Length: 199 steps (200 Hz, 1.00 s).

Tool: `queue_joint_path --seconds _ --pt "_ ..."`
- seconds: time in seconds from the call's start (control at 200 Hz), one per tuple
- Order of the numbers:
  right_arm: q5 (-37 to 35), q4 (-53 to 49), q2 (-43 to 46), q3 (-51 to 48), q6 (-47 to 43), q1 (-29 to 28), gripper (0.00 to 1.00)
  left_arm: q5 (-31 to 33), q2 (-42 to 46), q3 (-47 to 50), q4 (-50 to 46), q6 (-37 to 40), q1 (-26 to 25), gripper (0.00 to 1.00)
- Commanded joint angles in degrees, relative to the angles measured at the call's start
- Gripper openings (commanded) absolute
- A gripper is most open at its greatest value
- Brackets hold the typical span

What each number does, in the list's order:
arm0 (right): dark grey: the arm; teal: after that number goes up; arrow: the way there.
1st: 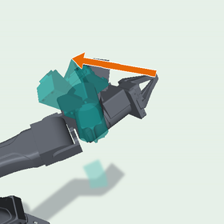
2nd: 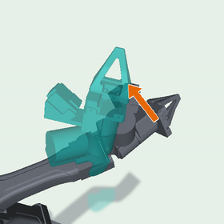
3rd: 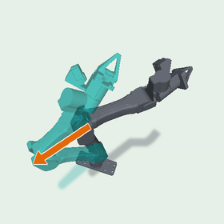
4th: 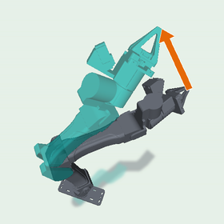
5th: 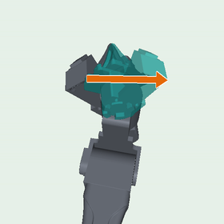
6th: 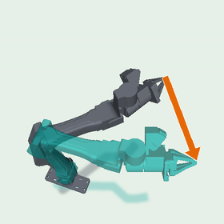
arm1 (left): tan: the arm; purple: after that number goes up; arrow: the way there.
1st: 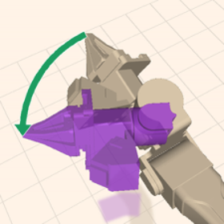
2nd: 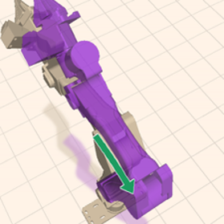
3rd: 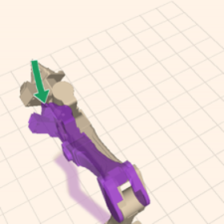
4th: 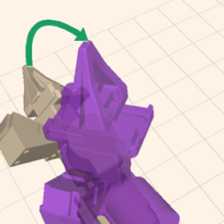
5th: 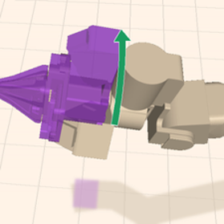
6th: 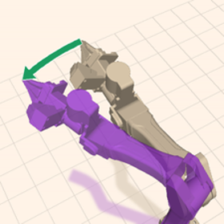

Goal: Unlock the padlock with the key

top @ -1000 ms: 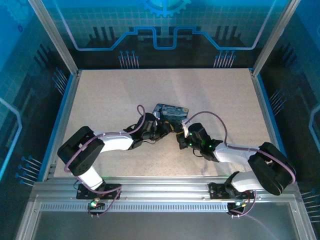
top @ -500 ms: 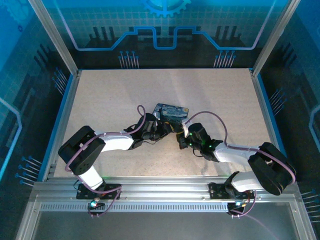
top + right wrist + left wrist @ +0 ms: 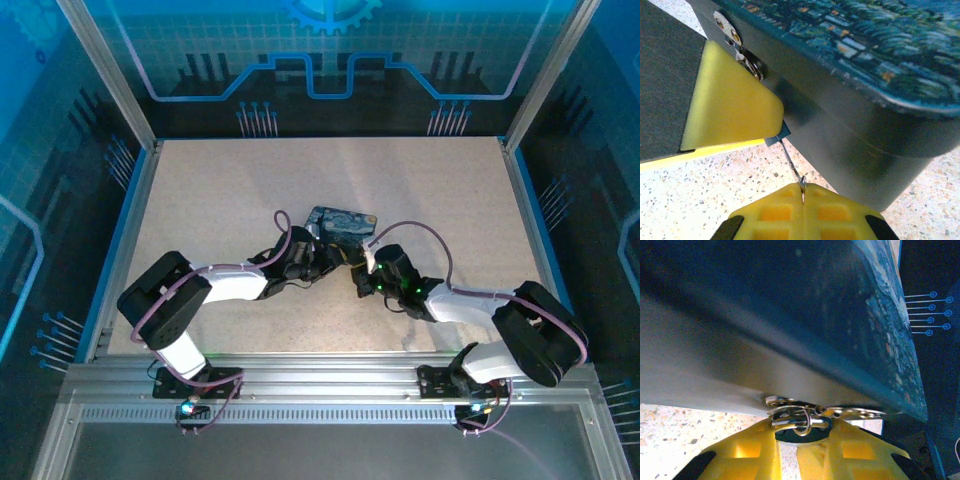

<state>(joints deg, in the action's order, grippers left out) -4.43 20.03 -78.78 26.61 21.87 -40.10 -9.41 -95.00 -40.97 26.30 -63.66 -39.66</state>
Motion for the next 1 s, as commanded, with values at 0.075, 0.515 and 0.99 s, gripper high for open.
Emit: queue_joint_path --seconds 0.075,0.515,0.99 --pt "1.4 4.2 -0.7 1.7 0.9 -0.1 0.00 -0.3 -0.7 0.7 3.0 -1.2 -0.8 0.18" --pt "1.2 6.5 -1.0 2.9 -1.0 0.1 0.00 -0.3 -0.9 0.6 2.9 -1.2 -1.1 0.18" --pt "0.9 12.6 -2.4 2.6 -6.5 0.5 0.00 -0.8 -0.3 0.5 2.1 -1.4 -1.3 0.18"
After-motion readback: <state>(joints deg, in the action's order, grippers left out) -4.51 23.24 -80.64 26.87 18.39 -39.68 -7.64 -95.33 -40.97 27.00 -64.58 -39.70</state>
